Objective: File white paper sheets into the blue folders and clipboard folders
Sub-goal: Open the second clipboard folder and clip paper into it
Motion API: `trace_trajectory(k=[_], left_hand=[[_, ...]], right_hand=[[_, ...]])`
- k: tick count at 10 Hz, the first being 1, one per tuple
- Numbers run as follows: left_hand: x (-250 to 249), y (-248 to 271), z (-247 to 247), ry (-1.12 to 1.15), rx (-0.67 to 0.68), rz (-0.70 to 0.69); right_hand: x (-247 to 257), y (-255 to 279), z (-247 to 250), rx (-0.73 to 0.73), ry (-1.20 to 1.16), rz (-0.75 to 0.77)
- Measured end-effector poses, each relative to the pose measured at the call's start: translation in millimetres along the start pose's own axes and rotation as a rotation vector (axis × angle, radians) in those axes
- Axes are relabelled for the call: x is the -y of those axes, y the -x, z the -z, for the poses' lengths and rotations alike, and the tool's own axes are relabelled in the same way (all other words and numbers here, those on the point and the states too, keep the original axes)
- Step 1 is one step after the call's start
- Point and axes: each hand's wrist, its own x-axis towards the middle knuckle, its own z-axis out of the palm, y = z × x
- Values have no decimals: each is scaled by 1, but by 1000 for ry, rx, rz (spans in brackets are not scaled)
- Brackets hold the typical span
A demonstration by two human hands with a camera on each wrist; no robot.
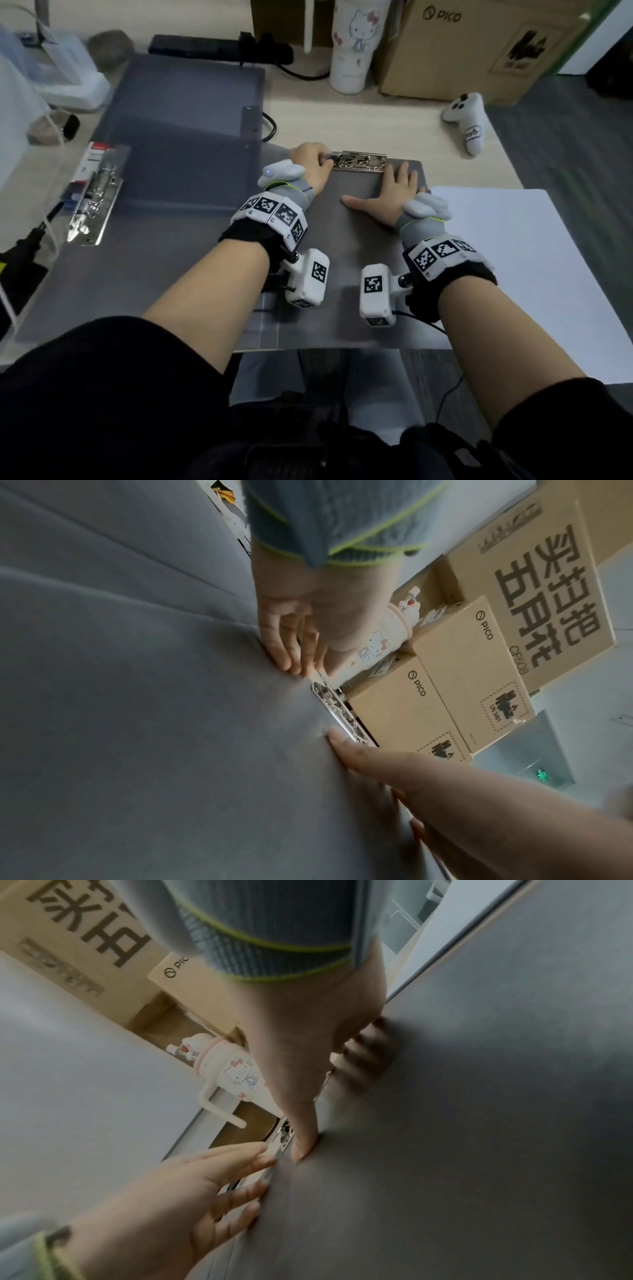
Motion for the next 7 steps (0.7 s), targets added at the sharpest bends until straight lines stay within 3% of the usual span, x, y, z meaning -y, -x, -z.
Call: trace_trajectory(k=[2, 6, 7], left_hand=[[-2, -26, -10, 83, -123, 88], [-1, -49, -10, -24, 6, 106], [0, -52, -7, 68, 42, 133]], right_hand=[[-7, -10, -10, 30, -17, 25], [-9, -17, -13, 50, 0, 20], [-8, -15, -14, 64, 11, 23]])
